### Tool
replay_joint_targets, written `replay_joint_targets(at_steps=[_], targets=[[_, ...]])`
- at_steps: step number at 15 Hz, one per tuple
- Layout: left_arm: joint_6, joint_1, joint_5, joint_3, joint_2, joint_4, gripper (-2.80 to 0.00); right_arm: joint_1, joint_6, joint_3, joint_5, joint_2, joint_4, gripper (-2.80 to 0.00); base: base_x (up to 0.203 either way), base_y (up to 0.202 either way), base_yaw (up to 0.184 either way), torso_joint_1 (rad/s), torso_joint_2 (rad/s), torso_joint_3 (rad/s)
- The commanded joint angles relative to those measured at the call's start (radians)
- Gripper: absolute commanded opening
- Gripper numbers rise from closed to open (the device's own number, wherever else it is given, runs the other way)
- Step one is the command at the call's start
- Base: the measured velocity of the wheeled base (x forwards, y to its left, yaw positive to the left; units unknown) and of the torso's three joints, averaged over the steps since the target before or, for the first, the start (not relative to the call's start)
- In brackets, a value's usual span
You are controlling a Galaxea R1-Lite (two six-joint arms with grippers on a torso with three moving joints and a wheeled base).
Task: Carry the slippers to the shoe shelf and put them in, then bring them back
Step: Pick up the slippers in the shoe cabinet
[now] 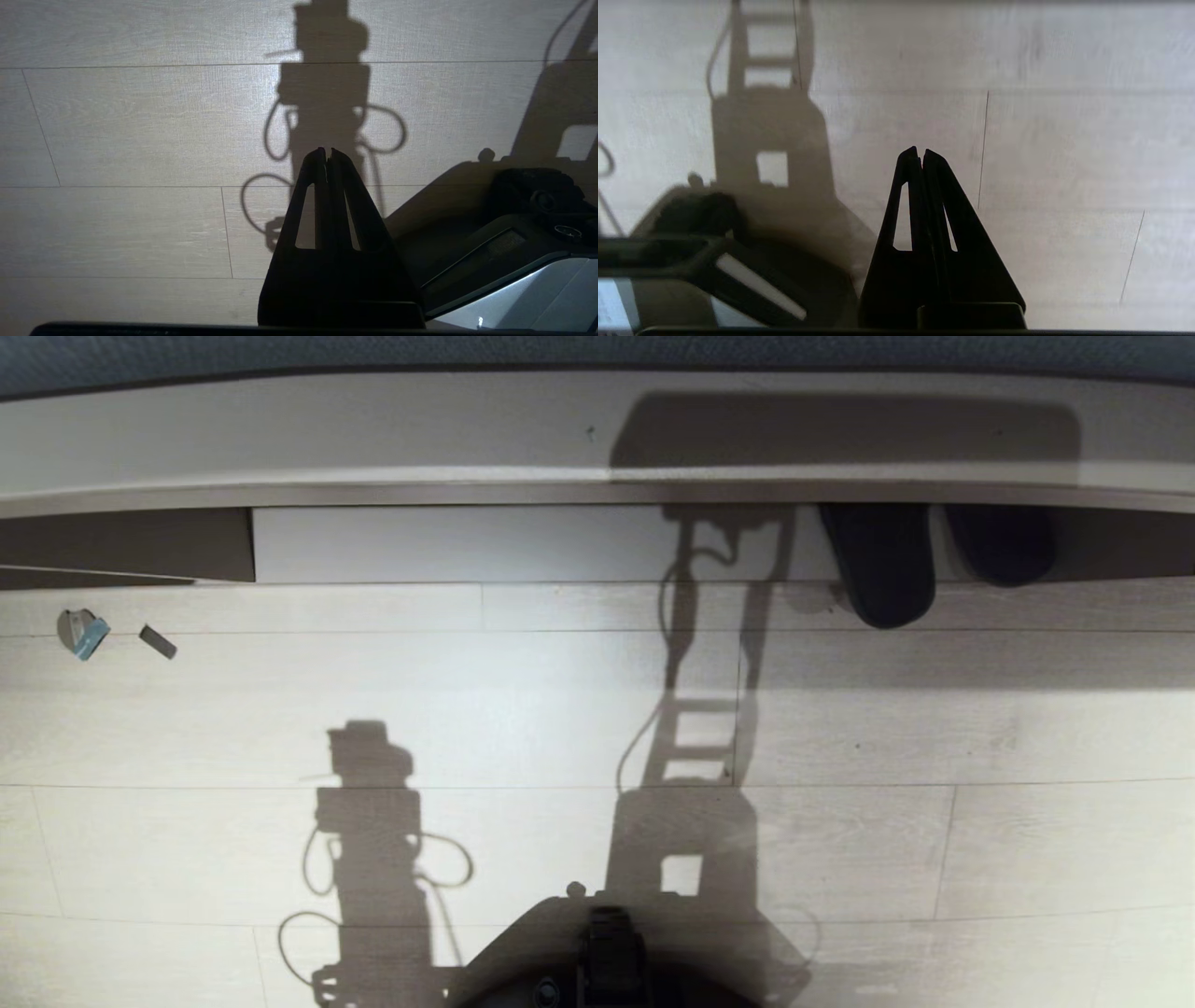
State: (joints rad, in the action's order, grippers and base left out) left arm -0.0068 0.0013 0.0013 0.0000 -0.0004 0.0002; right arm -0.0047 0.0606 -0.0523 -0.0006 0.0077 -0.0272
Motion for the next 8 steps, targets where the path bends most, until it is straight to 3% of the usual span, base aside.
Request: replay_joint_targets(at_steps=[1, 5, 8], targets=[[0.002, 0.0, 0.0, 0.0, 0.0, 0.0, -2.8, 0.0, 0.003, -0.067, 0.0, 0.05, -0.001, -2.8, 0.0, 0.0, 0.0, 0.0, 0.0, 0.0], [-0.001, 0.0, 0.0, 0.0, 0.0, 0.001, -2.8, 0.0, -0.085, -0.239, -0.001, 0.424, -0.022, -2.8, 0.0, 0.0, 0.0, 0.0, 0.0, 0.0], [-0.001, 0.0, 0.0, 0.0, 0.0, 0.001, -2.8, 0.0, -0.17, -0.337, 0.0, 0.787, -0.183, -2.8, 0.0, 0.0, 0.0, 0.0, 0.0, 0.0]])
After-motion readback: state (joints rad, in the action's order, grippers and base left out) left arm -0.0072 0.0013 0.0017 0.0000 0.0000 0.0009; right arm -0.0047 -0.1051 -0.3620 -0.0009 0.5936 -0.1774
